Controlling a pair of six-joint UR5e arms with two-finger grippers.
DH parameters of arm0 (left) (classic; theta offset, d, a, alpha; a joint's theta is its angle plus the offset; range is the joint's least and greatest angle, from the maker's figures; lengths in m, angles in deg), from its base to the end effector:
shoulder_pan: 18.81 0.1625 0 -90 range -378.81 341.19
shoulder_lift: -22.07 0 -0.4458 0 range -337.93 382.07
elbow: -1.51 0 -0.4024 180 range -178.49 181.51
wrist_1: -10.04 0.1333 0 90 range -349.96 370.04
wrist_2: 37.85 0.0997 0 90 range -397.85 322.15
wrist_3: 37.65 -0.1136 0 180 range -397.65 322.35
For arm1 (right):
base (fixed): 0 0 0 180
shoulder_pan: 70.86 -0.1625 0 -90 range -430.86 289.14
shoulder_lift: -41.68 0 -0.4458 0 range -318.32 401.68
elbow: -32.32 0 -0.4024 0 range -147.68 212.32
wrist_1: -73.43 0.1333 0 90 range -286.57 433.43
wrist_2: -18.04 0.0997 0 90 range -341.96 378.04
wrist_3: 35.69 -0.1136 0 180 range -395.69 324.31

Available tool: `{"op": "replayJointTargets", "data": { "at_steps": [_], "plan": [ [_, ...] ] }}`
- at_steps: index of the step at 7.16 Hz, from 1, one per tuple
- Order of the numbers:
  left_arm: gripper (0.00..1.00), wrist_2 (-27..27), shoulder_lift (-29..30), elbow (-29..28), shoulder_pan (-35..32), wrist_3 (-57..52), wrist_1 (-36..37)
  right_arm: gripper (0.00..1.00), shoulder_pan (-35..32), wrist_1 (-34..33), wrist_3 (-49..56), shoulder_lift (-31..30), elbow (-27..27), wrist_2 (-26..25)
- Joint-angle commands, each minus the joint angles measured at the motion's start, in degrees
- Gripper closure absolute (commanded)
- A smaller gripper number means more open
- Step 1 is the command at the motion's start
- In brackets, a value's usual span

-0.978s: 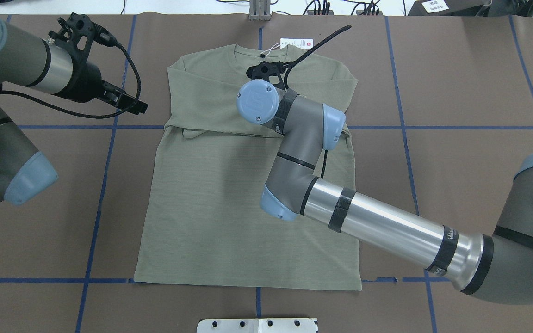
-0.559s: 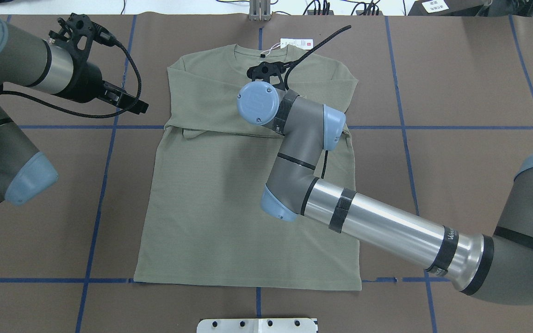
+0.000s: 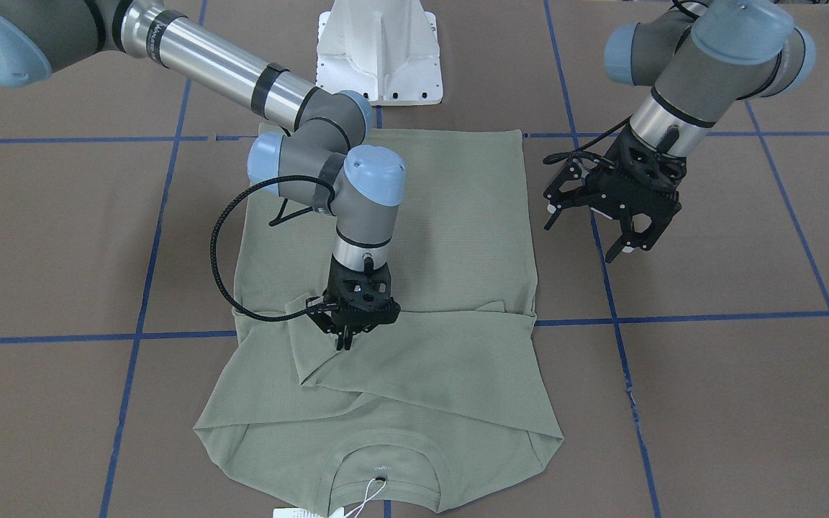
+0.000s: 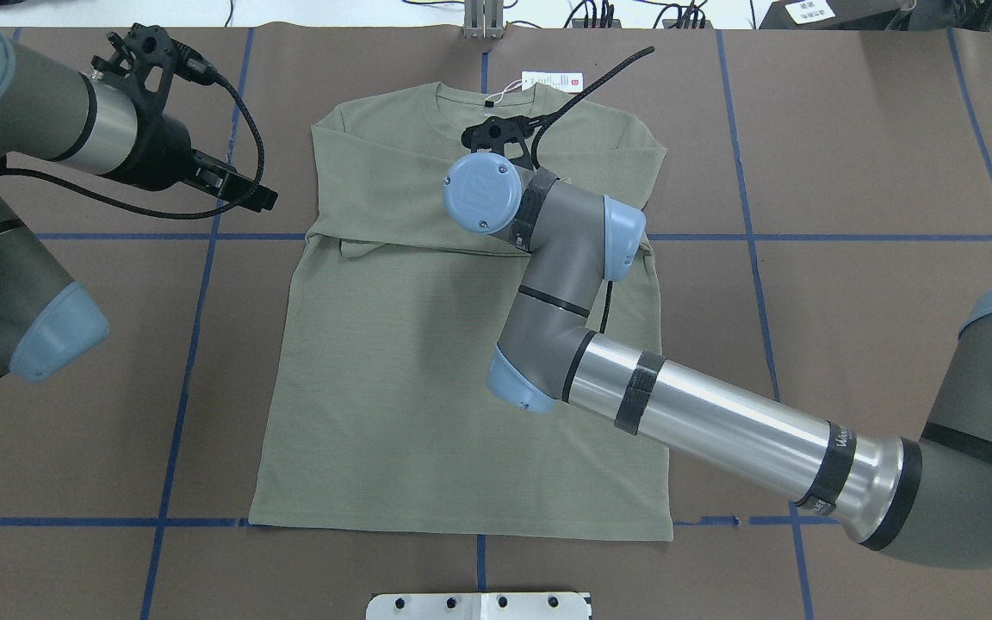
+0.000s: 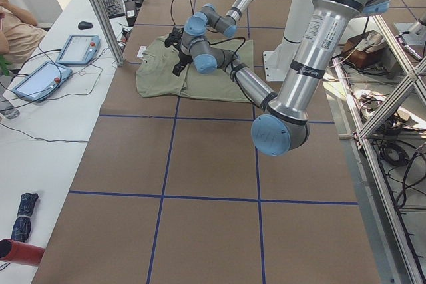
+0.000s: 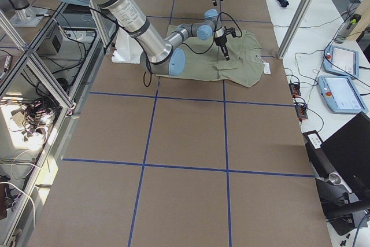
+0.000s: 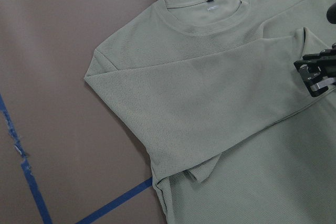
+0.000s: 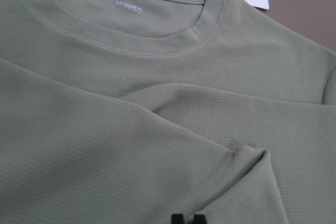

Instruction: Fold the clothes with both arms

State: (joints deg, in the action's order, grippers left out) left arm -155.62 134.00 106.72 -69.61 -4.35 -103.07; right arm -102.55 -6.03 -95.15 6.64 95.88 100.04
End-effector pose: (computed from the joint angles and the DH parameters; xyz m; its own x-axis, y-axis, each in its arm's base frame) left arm 0.3321 -0.5344 0.2964 0.5316 0.5183 -0.6699 -0.0260 0.8005 0.5987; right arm -0.6593 -0.5823 0.2508 0.8713 -0.0534 0.4878 -0.1766 0.8933 0.4133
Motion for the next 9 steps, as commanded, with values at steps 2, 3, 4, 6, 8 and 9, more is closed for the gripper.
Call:
{"op": "replayJointTargets", "data": {
  "at_steps": [2, 3, 4, 6, 8, 9],
  "plan": [
    [0.00, 0.0, 0.0, 0.0, 0.0, 0.0, 0.0, 1.00, -0.5, -3.8, 3.6, -1.8, 5.5, 0.1],
    [0.00, 0.0, 0.0, 0.3, 0.0, 0.1, 0.0, 1.00, -1.5, -5.0, 6.5, -3.1, 8.0, 0.2],
    [0.00, 0.0, 0.0, 0.4, 0.1, 0.1, 0.0, 1.00, -3.0, -4.6, 10.3, -4.4, 8.1, 0.3],
    [0.00, 0.0, -0.1, 0.5, 0.0, 0.2, 0.0, 1.00, -6.0, -3.8, 17.2, -7.0, 8.2, 0.4],
    [0.00, 0.0, 0.0, 0.5, 0.2, 3.0, -1.5, 1.00, -7.2, 1.0, 21.4, -9.8, 8.2, 0.4],
    [0.00, 0.1, 0.0, 0.0, 0.2, 3.2, -2.5, 1.00, -7.2, 3.7, 22.2, -11.4, 8.2, 0.4]
  ]
}}
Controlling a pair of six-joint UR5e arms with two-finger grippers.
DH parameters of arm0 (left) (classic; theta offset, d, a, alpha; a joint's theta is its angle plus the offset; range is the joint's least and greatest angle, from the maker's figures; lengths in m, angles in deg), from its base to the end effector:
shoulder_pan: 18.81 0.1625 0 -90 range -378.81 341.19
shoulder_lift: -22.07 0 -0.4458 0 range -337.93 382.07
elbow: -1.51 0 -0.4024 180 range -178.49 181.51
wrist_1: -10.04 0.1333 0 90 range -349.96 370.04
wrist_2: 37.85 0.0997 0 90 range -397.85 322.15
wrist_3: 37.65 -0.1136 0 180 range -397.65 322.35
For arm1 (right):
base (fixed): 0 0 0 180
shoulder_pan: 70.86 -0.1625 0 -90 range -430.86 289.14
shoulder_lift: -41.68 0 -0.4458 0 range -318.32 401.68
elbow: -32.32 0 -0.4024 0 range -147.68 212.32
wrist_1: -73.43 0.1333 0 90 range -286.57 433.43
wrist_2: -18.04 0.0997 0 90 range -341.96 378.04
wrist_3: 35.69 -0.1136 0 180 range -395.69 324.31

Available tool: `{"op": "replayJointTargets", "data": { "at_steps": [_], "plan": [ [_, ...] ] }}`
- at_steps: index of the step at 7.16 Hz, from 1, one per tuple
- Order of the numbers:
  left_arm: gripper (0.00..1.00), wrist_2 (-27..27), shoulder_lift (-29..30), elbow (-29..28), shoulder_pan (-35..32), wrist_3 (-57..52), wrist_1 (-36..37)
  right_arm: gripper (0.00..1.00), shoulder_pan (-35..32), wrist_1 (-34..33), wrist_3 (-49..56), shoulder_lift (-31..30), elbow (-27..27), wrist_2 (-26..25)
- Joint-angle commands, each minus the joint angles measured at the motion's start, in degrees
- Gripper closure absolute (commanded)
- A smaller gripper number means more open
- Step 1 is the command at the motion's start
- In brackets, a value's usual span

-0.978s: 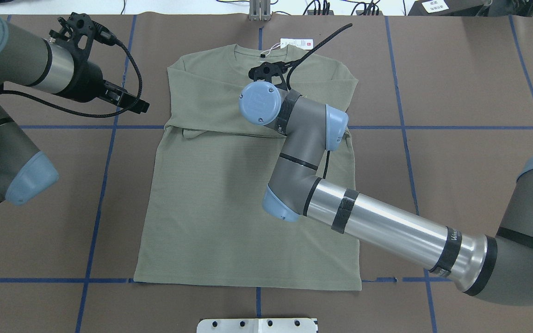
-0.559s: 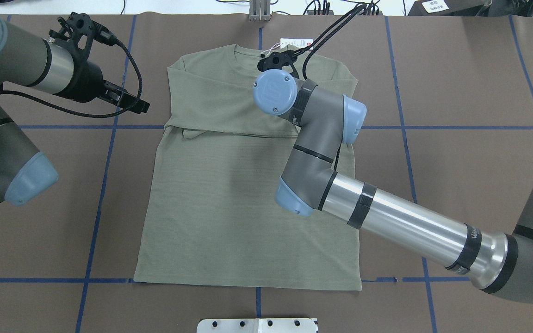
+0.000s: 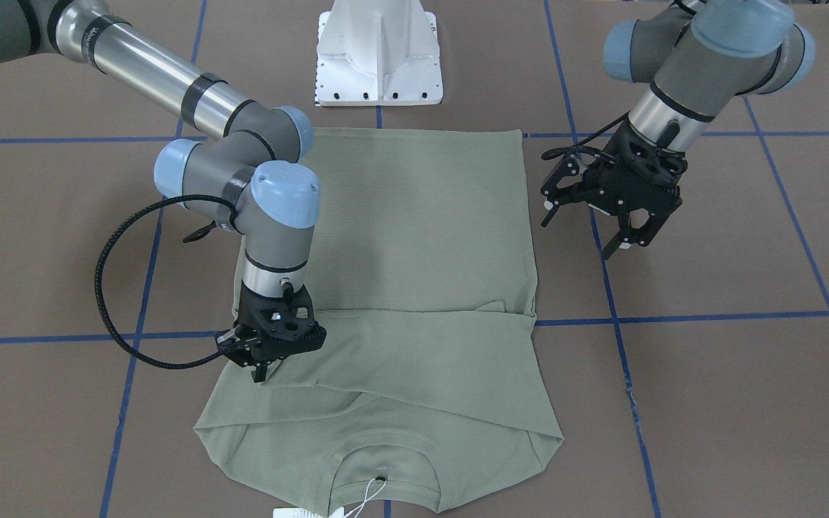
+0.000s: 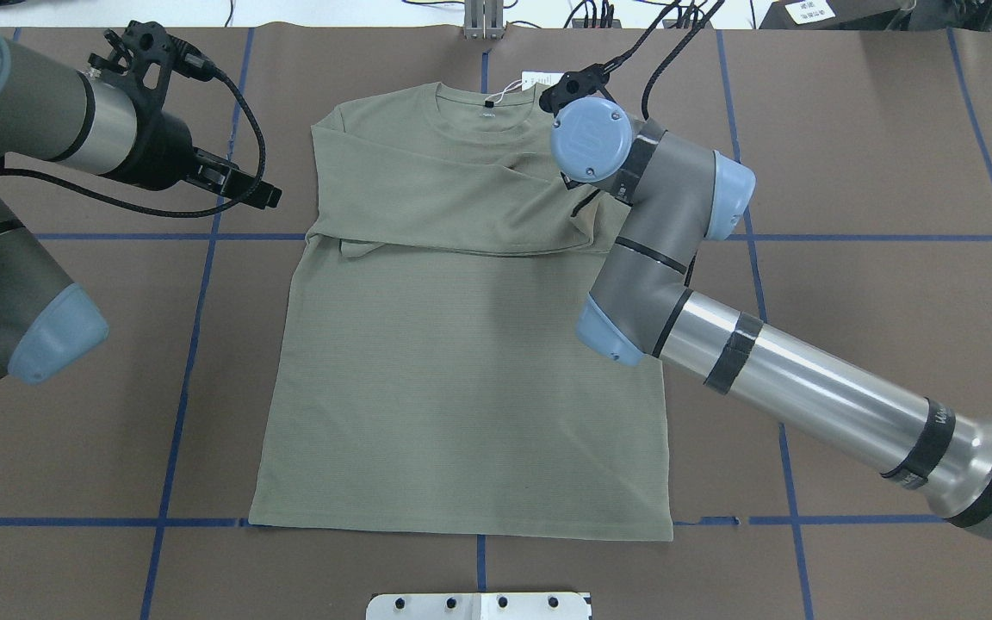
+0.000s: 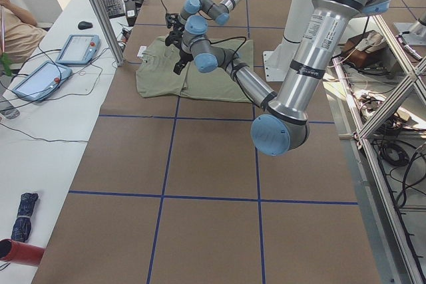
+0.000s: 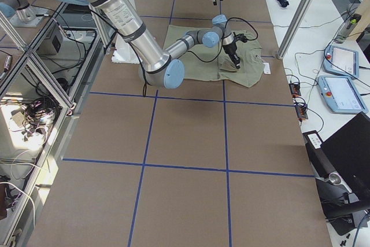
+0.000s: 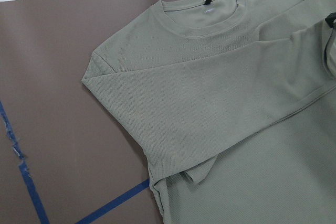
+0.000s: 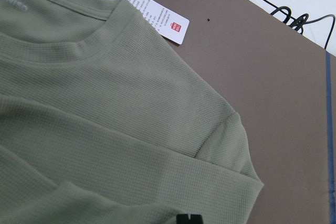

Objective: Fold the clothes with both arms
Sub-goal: 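Move both grippers toward the shirt hem nearest the robot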

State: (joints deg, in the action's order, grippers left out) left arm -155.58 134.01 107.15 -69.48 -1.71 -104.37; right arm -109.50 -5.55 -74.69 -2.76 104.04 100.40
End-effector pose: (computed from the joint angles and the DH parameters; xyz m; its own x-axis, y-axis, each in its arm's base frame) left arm 0.3314 -0.5314 0.2898 0.5182 0.4983 -0.6951 0.0081 0.8099 0.5865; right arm -0.5509 -0.6304 0.3168 0.9167 -0.2533 0.3090 0.0464 0.8356 0.5473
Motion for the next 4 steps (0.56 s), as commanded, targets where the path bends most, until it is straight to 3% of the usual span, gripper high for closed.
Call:
{"op": "replayJointTargets", "data": {
  "at_steps": [1, 2, 3, 4],
  "plan": [
    [0.00, 0.0, -0.1, -0.5, 0.0, 0.5, -1.3, 0.95, -0.3, 8.4, 1.5, -4.3, 0.0, 0.2],
    [0.00, 0.0, -0.1, -0.7, 0.0, 0.3, -1.3, 0.32, -0.3, 14.2, 1.3, -6.1, -0.2, 0.2],
    [0.00, 0.0, -0.1, -0.7, 0.0, 0.3, -1.3, 0.01, -0.3, 15.5, 0.9, -6.0, 0.0, 1.2],
    [0.00, 0.0, 0.0, -0.7, 0.0, 0.4, -1.3, 0.00, -1.9, 15.3, 0.8, -5.7, 0.2, 6.6]
  ]
}}
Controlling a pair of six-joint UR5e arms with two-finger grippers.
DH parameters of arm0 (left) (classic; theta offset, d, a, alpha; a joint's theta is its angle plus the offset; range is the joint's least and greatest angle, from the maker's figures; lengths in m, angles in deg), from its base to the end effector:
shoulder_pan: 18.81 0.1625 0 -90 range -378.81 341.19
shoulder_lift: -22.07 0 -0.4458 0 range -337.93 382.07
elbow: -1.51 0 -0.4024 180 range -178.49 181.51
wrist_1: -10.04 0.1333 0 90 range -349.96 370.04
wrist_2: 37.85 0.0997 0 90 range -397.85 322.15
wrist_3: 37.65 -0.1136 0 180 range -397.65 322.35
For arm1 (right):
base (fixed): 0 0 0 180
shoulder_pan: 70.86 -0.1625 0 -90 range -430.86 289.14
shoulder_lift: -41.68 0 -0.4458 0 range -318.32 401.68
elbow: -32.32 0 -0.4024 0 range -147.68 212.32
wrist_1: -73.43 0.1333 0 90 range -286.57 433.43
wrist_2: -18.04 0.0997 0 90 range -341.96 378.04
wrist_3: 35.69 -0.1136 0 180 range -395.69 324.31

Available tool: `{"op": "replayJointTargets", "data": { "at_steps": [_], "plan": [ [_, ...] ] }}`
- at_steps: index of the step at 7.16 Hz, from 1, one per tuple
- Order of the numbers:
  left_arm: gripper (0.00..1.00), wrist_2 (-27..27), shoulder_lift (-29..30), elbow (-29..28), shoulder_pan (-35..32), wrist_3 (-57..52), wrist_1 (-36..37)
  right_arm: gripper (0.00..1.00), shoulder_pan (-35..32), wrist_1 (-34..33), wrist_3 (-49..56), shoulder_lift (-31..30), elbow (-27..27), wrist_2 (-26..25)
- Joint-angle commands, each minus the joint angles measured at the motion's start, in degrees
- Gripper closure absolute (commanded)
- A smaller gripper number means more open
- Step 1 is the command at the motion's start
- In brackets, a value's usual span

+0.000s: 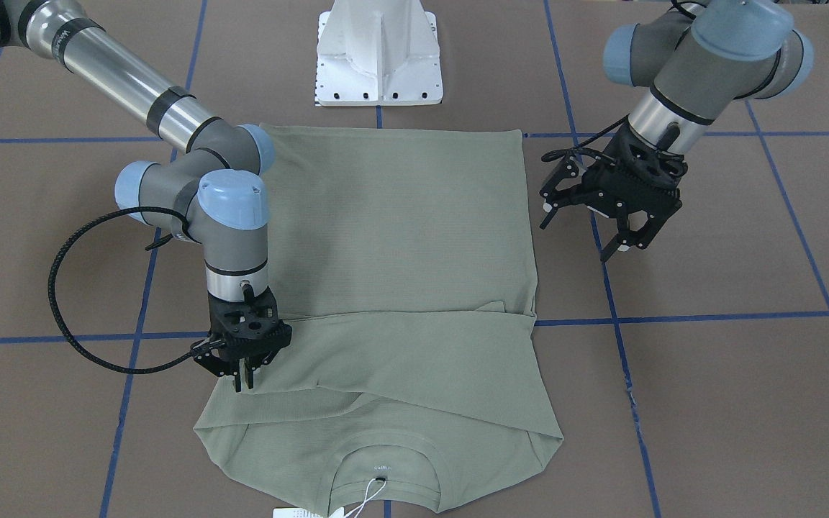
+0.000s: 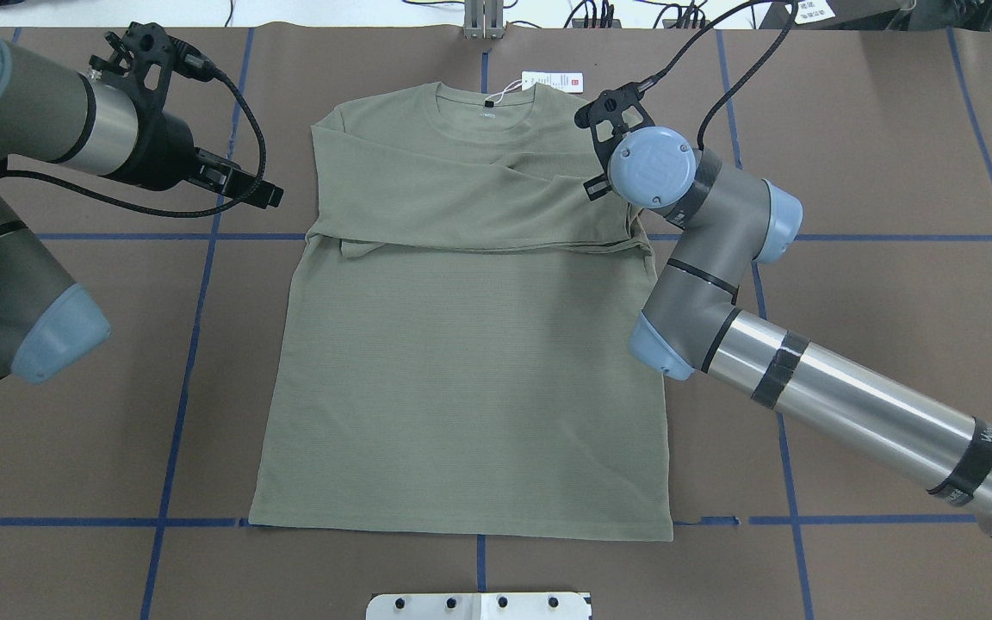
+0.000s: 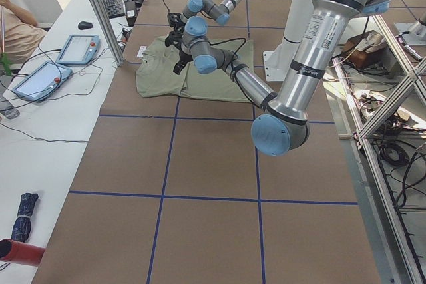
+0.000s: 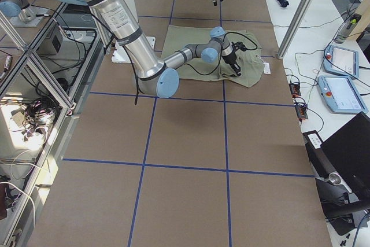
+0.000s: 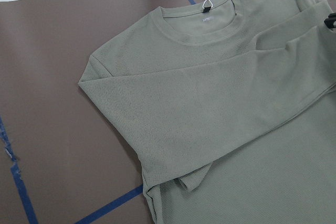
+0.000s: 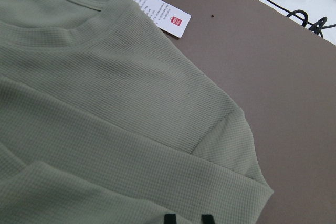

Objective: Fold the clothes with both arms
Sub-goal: 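Move both grippers toward the shirt hem nearest the robot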

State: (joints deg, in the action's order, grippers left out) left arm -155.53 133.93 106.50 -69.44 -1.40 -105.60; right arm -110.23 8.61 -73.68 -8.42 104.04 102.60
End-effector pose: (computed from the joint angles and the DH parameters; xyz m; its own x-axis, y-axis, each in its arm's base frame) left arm 0.3331 -0.5329 0.2930 0.5146 0.4987 -0.6975 0.0140 0.8085 0.5884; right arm -0.5354 -0.6256 0.3610 0.8655 -0.3047 0.3976 -0.0045 0.7889 0.6145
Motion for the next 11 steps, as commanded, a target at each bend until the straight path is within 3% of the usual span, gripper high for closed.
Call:
{"op": "replayJointTargets", "data": {
  "at_steps": [1, 2, 3, 5, 6, 7, 8, 9, 11],
  "plan": [
    [0.00, 0.0, 0.3, 0.0, 0.0, 0.1, 0.0, 0.00, -2.7, 0.8, -0.4, -0.4, 2.4, 9.4],
    [0.00, -0.2, 0.4, 0.5, 0.0, 0.7, 0.1, 0.00, -3.2, 0.1, -4.9, -1.6, 5.2, 12.3],
    [0.00, 0.2, 0.1, 1.1, 0.0, 4.8, 0.2, 0.00, -3.0, -4.8, -13.8, -2.4, 10.0, 14.6],
    [0.00, 0.9, -2.1, 3.6, 1.7, 15.8, 0.1, 0.00, 0.0, -16.2, -24.3, -8.7, 27.0, 16.9],
    [0.00, 5.3, -6.4, 8.4, 5.4, 19.3, -0.2, 0.00, 4.1, -16.1, -35.0, -14.8, 36.3, 16.0],
    [0.00, 6.4, -10.6, 12.5, 8.1, 24.0, -1.2, 0.00, 9.3, -15.8, -42.6, -21.0, 43.9, 12.2],
    [0.00, 8.4, -15.6, 14.7, 11.2, 27.8, -5.4, 0.00, 15.9, -15.6, -48.6, -24.9, 48.3, 5.2],
    [0.00, 13.1, -20.9, 15.3, 16.6, 33.7, -13.1, 0.00, 22.0, -15.5, -53.9, -28.4, 51.9, 0.3],
    [0.06, 25.2, -26.3, 15.5, 31.0, 48.0, -14.9, 0.01, 34.5, -15.2, -65.7, -34.0, 56.5, -12.1]
  ]
}}
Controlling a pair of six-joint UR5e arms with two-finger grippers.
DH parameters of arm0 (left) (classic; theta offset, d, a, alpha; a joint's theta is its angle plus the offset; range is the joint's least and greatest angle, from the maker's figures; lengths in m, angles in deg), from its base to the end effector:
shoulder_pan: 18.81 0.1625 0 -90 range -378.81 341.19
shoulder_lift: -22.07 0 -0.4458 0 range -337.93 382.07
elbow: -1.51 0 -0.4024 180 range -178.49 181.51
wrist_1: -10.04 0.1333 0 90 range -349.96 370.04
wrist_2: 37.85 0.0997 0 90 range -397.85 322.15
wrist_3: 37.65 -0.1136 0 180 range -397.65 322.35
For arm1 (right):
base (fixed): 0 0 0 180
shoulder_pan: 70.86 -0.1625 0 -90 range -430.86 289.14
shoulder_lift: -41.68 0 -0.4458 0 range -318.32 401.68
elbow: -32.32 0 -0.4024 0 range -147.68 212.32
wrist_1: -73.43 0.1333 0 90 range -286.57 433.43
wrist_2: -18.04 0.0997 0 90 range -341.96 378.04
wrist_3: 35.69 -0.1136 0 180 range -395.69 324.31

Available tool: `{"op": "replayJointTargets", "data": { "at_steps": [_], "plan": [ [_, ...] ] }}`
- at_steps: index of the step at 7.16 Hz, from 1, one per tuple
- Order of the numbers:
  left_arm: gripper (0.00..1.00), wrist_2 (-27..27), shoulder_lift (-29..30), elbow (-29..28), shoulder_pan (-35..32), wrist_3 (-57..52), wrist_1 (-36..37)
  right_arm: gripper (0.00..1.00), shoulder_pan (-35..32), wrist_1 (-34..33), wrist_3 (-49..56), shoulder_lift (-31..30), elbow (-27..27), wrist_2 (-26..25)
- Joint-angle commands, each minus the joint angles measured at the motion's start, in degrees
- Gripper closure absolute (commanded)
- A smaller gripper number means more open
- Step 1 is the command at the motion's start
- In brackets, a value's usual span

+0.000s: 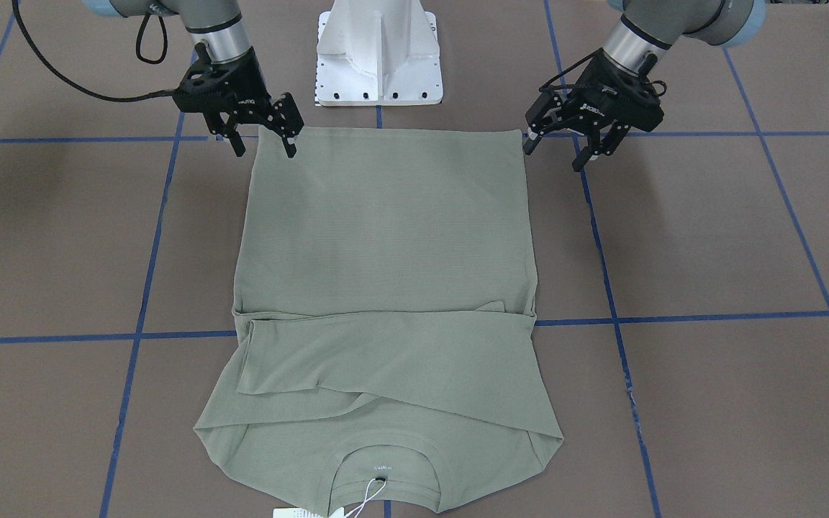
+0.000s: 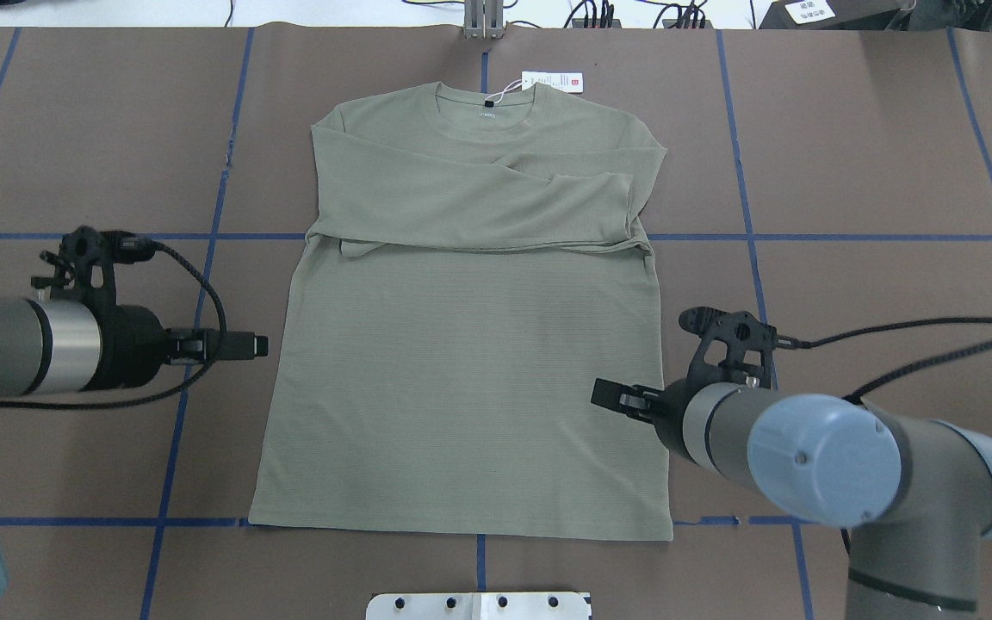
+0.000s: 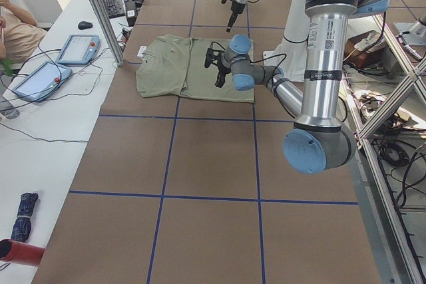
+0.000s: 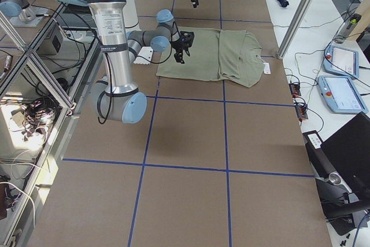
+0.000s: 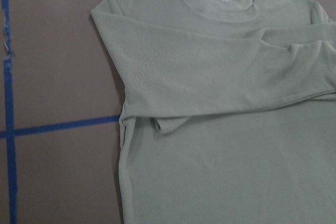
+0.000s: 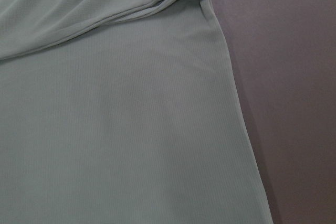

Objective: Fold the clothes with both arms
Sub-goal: 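Move both grippers toward the shirt hem nearest the robot, then lower both grippers onto the hem corners and grasp them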

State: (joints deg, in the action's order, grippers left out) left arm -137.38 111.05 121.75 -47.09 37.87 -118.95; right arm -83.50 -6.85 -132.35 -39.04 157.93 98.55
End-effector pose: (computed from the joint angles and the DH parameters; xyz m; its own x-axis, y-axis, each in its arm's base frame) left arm 0.3722 -0.3303 0.3608 0.3995 0.0651 -0.9144 0.2396 0.9554 0.1727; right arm -0.4605 -0.2591 0.3021 0.5210 0.2341 0.8208 -0.4102 0.9120 0.0003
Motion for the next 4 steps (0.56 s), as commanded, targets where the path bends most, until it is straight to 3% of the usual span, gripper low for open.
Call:
{"op": "replayJointTargets", "data": {
  "at_steps": [1, 2, 4],
  "plan": [
    [0.20, 12.3, -4.0, -0.1, 15.6, 16.3, -1.4, 0.01, 10.5, 2.6, -8.3, -4.3, 2.8, -10.5],
    [0.30, 16.3, -3.8, -1.0, 20.3, 22.5, -1.3, 0.01, 10.9, 2.9, -8.4, -4.6, 2.7, -11.1],
    [0.31, 18.4, -3.6, -3.2, 22.9, 25.5, -1.3, 0.00, 11.0, 2.9, -8.4, -4.6, 2.4, -11.3]
  ]
}}
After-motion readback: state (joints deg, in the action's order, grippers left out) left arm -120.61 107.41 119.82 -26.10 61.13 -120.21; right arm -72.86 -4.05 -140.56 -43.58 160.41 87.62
